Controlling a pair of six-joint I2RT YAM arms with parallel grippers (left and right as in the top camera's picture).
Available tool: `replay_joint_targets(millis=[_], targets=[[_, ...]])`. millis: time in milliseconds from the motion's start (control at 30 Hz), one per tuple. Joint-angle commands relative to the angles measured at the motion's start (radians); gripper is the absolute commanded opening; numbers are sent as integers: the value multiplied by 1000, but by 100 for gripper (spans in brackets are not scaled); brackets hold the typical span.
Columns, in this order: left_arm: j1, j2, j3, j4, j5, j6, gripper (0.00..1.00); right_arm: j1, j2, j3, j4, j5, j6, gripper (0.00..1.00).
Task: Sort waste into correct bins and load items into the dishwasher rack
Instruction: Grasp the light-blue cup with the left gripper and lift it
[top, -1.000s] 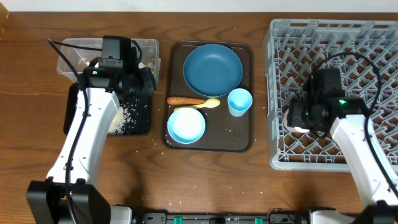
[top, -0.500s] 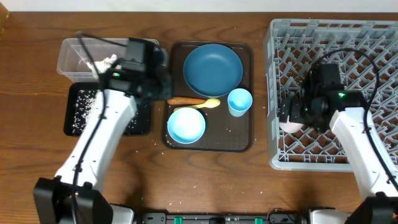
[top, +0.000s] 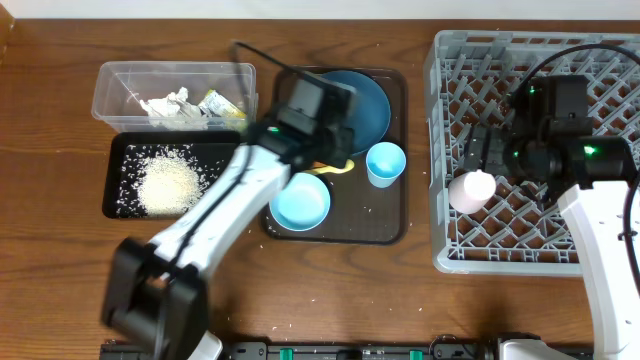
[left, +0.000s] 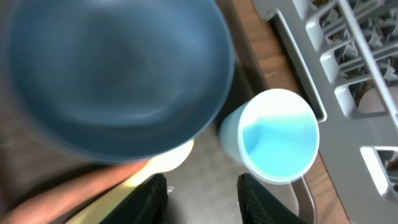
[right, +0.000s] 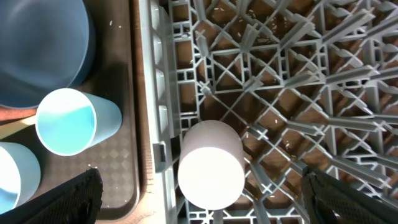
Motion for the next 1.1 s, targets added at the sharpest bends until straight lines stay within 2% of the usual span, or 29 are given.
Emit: replay_joint_targets(millis=[0,167,400,500,600,633,767,900,1067], targets=[[-46,76,3,41,-6,-21,41,-15,-8,15,-11,5,-11,99],[-93,146,3,114,-6,-29,47,-15,-8,15,-16,5,-11,99],[-98,195,3,119,-7,-36,45,-15,-8,15,-17,5,-23,99],[-98,214,3,120,-6,-52,34,-15,-8,15,-19,5,-23,99],[-98,216,3,119,-6,-55,9,-15,-8,15,-20,5,-23,99],[-98,213,3,120,-6,-64,6,-15,-8,15,-20,5,-23,99],[-84,183,3,115,-1,-107,6,-15,-8,15,-20,5,-23,99],[-22,100,3,95,148,-127,6,-14,-8,15,-1,-57,-22,99],[137,-25,3,69,520,-150,6,-11,-7,14,106,-351,-59,99]])
